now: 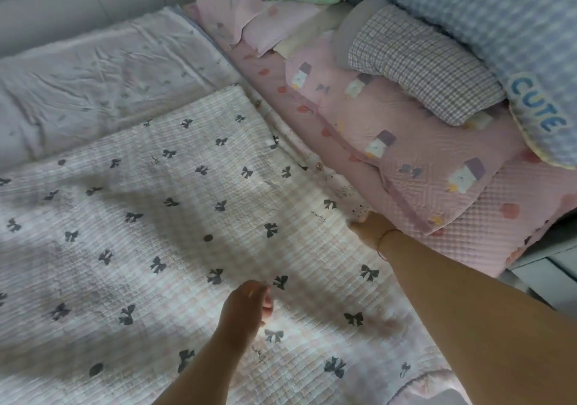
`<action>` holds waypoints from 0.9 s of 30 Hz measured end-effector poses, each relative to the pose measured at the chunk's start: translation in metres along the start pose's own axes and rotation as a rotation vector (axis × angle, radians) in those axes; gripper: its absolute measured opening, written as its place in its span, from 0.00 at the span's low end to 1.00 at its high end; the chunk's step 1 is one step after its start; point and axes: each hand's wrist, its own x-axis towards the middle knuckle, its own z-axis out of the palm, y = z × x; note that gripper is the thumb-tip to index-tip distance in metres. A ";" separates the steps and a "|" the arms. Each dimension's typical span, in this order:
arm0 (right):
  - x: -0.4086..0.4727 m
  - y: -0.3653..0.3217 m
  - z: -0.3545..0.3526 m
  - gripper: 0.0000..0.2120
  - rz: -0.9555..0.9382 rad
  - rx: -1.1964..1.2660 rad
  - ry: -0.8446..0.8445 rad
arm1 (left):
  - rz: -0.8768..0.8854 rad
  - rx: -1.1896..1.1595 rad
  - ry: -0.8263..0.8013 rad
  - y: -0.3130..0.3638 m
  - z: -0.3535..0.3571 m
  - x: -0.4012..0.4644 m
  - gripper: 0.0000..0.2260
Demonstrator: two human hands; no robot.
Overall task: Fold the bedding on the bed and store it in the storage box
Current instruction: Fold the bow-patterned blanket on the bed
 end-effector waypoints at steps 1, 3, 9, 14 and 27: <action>0.015 -0.009 -0.001 0.29 -0.004 -0.010 -0.028 | -0.022 -0.023 0.016 0.003 0.001 0.010 0.11; 0.041 -0.025 0.004 0.24 -0.023 -0.004 -0.073 | -0.071 -0.045 0.062 0.009 0.006 0.027 0.10; 0.089 -0.048 0.000 0.22 -0.105 0.022 -0.102 | -0.073 0.069 0.140 0.025 0.016 0.048 0.10; 0.108 -0.035 -0.021 0.22 -0.003 0.135 -0.106 | 0.002 0.323 0.253 0.010 0.005 0.059 0.12; 0.070 -0.025 0.013 0.40 0.152 0.119 -0.028 | -0.117 0.337 0.187 -0.036 -0.030 0.017 0.18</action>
